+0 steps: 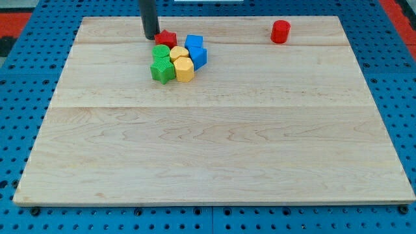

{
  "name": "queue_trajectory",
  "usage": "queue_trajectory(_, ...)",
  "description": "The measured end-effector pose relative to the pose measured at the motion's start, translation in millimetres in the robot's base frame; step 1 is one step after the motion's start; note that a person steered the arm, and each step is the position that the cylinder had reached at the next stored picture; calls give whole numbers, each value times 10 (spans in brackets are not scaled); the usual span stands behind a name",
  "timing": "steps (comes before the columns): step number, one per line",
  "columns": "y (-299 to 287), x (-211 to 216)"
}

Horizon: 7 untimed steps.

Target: Keep red circle horizontally right to blue triangle

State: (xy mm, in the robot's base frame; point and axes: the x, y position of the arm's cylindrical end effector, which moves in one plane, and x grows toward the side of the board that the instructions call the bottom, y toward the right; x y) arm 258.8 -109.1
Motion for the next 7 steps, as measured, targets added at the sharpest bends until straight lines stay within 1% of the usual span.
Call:
queue_trajectory(1, 219, 154)
queue_trajectory(2, 292, 151)
queue_trajectory(3, 287, -276)
queue_trajectory(4, 1117, -453)
queue_trajectory(5, 2377, -455)
queue_trajectory(6, 2744, -329)
queue_trajectory(7, 2756, -231)
